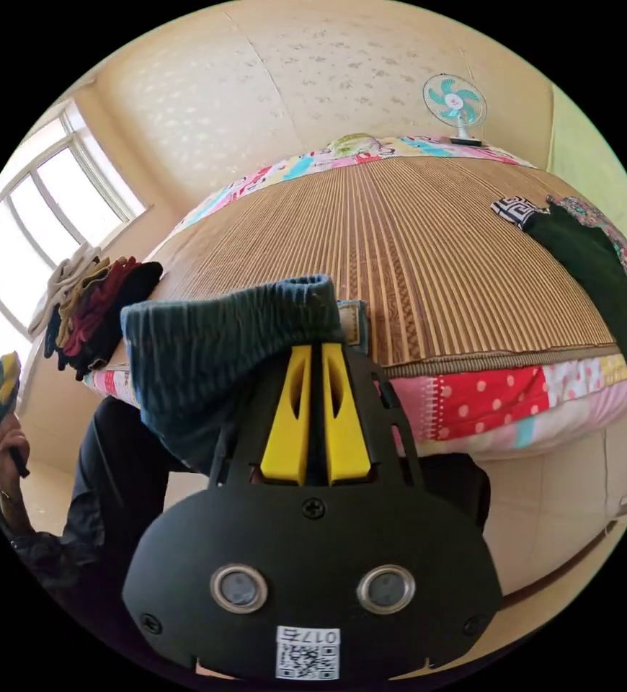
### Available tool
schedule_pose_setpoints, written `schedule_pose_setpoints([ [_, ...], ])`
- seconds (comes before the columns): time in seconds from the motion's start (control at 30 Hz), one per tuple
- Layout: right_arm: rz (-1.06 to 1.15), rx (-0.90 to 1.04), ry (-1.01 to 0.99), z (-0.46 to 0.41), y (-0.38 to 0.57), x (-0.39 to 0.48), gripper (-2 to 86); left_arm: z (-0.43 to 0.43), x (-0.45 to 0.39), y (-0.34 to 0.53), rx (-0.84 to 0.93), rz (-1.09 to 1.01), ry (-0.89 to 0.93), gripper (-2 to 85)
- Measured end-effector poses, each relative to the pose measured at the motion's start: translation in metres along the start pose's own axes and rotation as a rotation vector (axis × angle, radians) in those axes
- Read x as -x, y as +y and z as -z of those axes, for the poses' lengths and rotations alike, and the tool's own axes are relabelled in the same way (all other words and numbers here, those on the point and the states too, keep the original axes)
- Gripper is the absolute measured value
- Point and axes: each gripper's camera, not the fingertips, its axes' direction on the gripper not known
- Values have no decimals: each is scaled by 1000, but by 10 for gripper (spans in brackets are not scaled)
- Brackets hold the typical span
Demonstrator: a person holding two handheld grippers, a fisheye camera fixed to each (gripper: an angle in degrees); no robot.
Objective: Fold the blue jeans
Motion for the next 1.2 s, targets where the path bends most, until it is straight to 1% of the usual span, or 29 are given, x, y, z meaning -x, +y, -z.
schedule_pose_setpoints([
  [0.1,83,138,172,-12,-35,45,16,-40,-11,-12,71,-29,78,-6],
  [0.13,82,148,187,-14,-41,54,14,-56,-19,-15,113,-51,85,-2],
  [0.17,77,141,176,-13,-42,56,12,-71,-27,-17,154,-69,74,4],
  [0.2,59,106,113,-8,-43,54,10,-79,-31,-17,173,-80,69,16],
  [0.27,-5,38,9,7,-41,45,8,-100,-47,-22,218,-121,68,63],
  [0.33,-54,-43,-84,26,-35,43,6,-110,-54,-29,224,-137,76,82],
  [0.4,-62,-86,-132,34,-31,52,6,-122,-54,-38,232,-123,79,90],
  [0.57,-14,-194,-285,58,-28,85,7,-158,-23,-64,245,41,20,124],
  [0.63,87,-206,-310,55,-31,108,6,-167,-5,-69,228,118,-12,141],
  [0.73,246,-161,-335,40,-37,145,7,-183,43,-75,174,325,-2,168],
  [0.8,346,-117,-356,28,-38,167,8,-185,70,-77,116,423,-8,155],
  [0.83,413,-78,-398,21,-38,180,10,-189,86,-78,100,467,-18,132],
  [0.87,433,-60,-400,17,-38,186,11,-197,103,-78,130,519,-18,96],
  [0.9,458,-14,-368,11,-40,193,14,-201,109,-77,149,536,-10,78],
  [0.97,434,42,-360,12,-47,188,19,-207,123,-71,180,548,4,59],
  [1.03,310,-53,-395,41,-55,151,39,-201,124,-64,147,541,20,55],
  [1.07,259,-84,-368,47,-57,139,47,-198,122,-60,137,530,38,54],
  [1.1,160,-111,-273,52,-60,117,80,-196,121,-58,136,522,40,54],
  [1.13,106,-88,-175,44,-65,102,100,-193,116,-55,139,497,39,53],
  [1.17,99,-55,-148,35,-69,98,103,-189,109,-53,143,461,29,53],
  [1.2,114,51,-155,5,-78,95,102,-187,105,-52,144,442,22,53],
])
